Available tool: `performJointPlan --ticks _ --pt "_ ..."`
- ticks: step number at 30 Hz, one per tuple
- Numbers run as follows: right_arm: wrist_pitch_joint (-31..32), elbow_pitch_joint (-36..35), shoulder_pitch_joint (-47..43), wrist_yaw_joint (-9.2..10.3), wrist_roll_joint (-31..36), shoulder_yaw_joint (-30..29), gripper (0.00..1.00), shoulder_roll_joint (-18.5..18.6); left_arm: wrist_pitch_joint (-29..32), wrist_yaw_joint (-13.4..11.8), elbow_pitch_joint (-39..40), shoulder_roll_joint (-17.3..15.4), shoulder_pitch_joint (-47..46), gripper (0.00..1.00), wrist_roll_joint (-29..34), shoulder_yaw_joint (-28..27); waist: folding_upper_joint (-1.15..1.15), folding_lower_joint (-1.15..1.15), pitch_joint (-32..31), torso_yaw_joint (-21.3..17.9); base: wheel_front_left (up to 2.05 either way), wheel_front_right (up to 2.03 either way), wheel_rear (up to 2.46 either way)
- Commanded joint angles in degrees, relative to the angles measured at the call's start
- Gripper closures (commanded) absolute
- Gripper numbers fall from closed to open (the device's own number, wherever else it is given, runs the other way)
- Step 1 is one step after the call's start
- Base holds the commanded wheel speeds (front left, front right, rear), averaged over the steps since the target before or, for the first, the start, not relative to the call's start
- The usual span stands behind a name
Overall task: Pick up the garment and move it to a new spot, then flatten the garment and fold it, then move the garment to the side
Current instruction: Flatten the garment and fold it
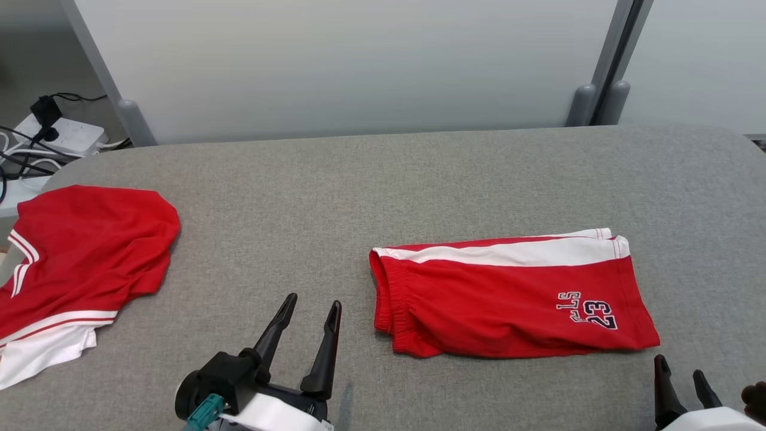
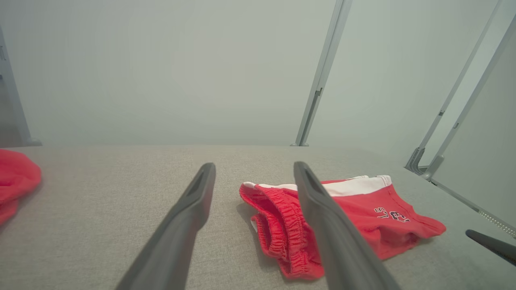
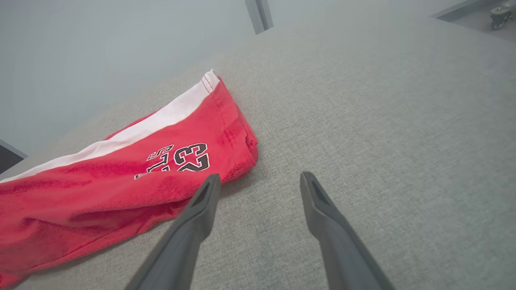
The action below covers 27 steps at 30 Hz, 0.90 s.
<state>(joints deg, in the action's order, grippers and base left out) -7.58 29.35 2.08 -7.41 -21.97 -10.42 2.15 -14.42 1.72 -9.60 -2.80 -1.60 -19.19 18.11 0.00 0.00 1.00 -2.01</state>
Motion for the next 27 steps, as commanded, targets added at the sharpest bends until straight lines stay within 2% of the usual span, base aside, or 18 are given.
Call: performJointPlan --ticks 1,8,23,24,25,26,27 --pt "-0.13 -0.16 2.81 -0.08 -2.24 1.62 0.0 0.74 -0.58 0.15 1.44 -0.11 -1.6 0.0 0.58 -1.5 0.0 0.0 0.3 0.31 0.0 0.0 0.0" --pt "-0.1 5.46 7.56 -0.08 -8.74 1.92 0.0 0.73 -0.58 0.43 1.46 -0.16 -2.38 0.0 0.39 -1.27 0.0 0.0 1.44 1.47 0.0 0.0 0.0" --pt "-1.9 19.47 17.38 -0.08 -13.04 -0.91 0.0 1.16 -0.58 0.1 2.09 -0.42 -3.77 0.0 1.05 -0.12 0.0 0.0 3.61 3.87 0.0 0.0 0.0" --pt "-1.95 20.22 17.85 -0.08 -13.3 -0.81 0.18 1.3 -0.58 0.08 2.08 -0.42 -3.84 0.0 1.04 -0.1 0.0 0.0 3.68 3.94 0.0 0.0 0.0" --pt "-2.02 20.89 18.27 -0.08 -13.6 -0.69 0.42 1.41 -0.58 0.06 2.06 -0.42 -3.9 0.0 1.01 -0.08 0.0 0.0 3.72 4.01 0.0 0.0 0.0" --pt "-2.13 21.48 18.65 -0.08 -13.87 -0.53 0.54 1.54 -0.58 0.05 2.05 -0.42 -3.94 0.0 0.95 -0.07 0.0 0.0 3.72 4.06 0.0 0.0 0.0" --pt "-2.13 21.48 18.65 -0.08 -13.87 -0.53 0.54 1.54 -0.58 0.05 2.05 -0.42 -3.94 0.0 0.95 -0.07 0.0 0.0 3.72 4.06 0.0 0.0 0.0"
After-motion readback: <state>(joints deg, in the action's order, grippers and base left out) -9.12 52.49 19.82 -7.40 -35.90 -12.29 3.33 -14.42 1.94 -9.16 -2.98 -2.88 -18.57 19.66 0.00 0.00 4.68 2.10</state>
